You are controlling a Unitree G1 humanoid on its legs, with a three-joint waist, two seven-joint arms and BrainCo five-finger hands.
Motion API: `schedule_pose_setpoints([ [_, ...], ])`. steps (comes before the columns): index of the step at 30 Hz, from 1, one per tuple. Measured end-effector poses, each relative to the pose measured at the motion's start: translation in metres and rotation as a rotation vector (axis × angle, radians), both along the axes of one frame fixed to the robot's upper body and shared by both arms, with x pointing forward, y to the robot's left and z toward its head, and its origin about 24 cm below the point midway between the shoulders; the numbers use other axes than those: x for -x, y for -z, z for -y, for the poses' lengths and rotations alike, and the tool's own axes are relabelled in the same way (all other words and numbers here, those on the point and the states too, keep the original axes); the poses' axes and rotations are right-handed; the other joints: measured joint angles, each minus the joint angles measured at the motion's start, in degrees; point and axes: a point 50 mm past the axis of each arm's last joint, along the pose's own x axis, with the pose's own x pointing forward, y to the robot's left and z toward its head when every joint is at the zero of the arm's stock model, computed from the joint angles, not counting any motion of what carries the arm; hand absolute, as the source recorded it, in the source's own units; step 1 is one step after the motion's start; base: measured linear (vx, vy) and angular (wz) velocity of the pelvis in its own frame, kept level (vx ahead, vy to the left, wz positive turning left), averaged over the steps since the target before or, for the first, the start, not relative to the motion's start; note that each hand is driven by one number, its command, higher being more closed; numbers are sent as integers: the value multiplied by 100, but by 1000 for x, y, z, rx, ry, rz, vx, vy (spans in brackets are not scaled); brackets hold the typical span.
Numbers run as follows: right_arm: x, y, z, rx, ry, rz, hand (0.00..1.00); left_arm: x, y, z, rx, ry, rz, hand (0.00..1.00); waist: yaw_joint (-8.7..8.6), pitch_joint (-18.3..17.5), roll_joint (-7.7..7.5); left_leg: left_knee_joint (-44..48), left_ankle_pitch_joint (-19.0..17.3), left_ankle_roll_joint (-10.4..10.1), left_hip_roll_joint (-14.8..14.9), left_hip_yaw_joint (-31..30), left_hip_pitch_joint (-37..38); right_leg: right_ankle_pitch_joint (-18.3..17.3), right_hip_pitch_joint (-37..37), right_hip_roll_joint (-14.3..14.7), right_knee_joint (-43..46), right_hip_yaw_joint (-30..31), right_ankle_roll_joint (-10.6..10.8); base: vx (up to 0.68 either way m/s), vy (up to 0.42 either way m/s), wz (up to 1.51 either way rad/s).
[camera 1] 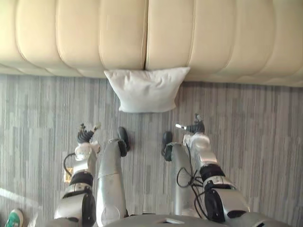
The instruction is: Pick up cushions and gather them together orderly.
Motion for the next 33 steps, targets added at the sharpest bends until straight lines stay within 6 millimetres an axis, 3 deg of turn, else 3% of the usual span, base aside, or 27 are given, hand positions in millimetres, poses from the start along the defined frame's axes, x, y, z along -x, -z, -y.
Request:
schedule_pose_setpoints([
  [2,-19,-36,4,-10,40,108,0,-16,-20,3,4,-6,68,0,0,153,-6,217,17,-20,24,-72,-493,-72,-527,-1,328,3,-61,-21,-57,6],
  [8,-45,-106,2,-18,50,293,0,-42,-62,6,-1,-2,198,0,-34,443,7,622,41,-56,111,-140,-1347,-209,-1484,9,954,52,-100,-27,-50,3],
  [9,-46,-108,1,-18,49,300,0,-43,-65,6,-3,-3,204,0,-38,446,6,633,43,-60,111,-145,-1398,-212,-1540,10,973,56,-101,-46,-25,0],
  [11,-52,-135,-5,-11,36,366,0,-53,-92,3,-18,-8,291,0,-60,521,9,709,94,-84,146,-183,-1781,-226,-1944,18,1112,59,-100,-59,-21,2],
  [16,-60,-184,-18,21,14,488,0,-65,-138,-5,-50,-33,418,0,-65,681,13,797,173,-94,207,-212,-2205,-209,-2384,41,1267,36,-128,-27,-9,2],
  [19,-61,-226,-34,43,-19,593,0,-75,-175,-3,-69,-35,508,0,-56,688,10,894,188,-106,226,-258,-2502,-218,-2679,43,1404,19,-117,-22,-2,2],
  [20,-60,-241,-39,43,-27,634,0,-79,-192,2,-81,-18,549,0,-51,691,13,904,206,-100,229,-260,-2608,-220,-2784,38,1432,12,-119,-30,1,5],
  [25,-51,-276,-54,58,-47,748,0,-86,-240,21,-113,34,678,0,-38,703,12,907,255,-97,208,-295,-2862,-220,-3034,20,1515,-11,-118,-20,6,6],
  [26,-49,-283,-57,52,-47,771,100,-86,-251,26,-126,42,707,0,-37,703,12,883,271,-115,190,-323,-2930,-222,-3089,11,1481,-25,-133,-19,14,6],
  [27,-47,-290,-62,39,-38,796,100,-86,-265,33,-152,56,741,100,-37,703,11,836,307,-135,183,-348,-3000,-216,-3145,10,1457,-53,-143,-20,14,9],
  [33,-42,-304,-77,1,-30,837,100,-81,-315,57,-205,87,877,100,-56,704,10,448,513,-237,98,-408,-3020,-151,-3160,-1,1230,-180,-251,0,-1,8],
])
